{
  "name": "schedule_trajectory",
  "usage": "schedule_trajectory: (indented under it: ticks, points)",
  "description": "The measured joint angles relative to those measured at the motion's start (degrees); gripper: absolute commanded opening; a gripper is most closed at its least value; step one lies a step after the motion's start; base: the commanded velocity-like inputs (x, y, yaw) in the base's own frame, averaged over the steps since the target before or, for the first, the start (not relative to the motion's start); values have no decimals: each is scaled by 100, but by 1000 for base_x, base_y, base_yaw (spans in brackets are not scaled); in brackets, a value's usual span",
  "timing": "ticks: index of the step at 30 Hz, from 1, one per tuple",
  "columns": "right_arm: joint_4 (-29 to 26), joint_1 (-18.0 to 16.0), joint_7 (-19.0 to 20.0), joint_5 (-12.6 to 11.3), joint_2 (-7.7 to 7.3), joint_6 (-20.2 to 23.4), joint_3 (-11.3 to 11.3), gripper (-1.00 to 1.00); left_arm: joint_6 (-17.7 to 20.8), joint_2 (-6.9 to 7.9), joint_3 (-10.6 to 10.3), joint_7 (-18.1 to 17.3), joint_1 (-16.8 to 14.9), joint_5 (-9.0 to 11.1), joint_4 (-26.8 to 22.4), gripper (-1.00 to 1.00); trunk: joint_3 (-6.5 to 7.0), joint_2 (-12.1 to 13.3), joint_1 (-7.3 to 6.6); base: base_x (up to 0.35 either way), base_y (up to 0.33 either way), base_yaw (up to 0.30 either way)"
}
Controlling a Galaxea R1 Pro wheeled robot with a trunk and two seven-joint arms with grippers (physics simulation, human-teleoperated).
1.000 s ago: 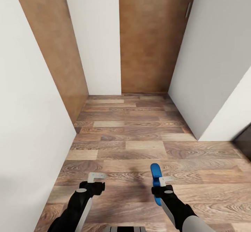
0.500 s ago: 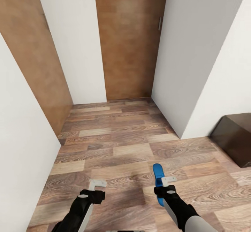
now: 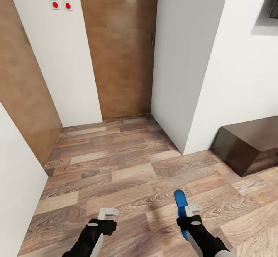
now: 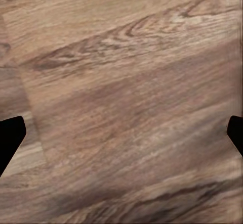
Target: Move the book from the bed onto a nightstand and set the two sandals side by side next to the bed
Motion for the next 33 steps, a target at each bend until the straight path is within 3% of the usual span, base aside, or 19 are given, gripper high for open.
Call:
schedule_trajectory:
  ticks: [4,9,13,30,33]
  points:
    - [-4,247,-4,0,-40,-13,-62,-100,-244,-3,-4,-2,-35,0,362,100,83,5,-10,0,0,-252]
    - [-7,472,-3,17,-58,-191,-440,-100,-401,-10,-7,2,-77,4,594,100,191,12,-23,0,0,-243]
    - [-6,663,-5,17,-79,-289,-552,-100,-562,-20,-11,12,-85,-13,666,100,279,17,-34,0,0,-243]
    - [5,876,-1,8,-177,-347,-600,-100,-808,-37,-29,40,-89,-31,717,100,656,40,-78,0,0,-250]
    - [8,877,-1,8,-179,-348,-601,-100,-816,-38,-29,40,-89,-29,717,100,710,159,-143,0,0,-247]
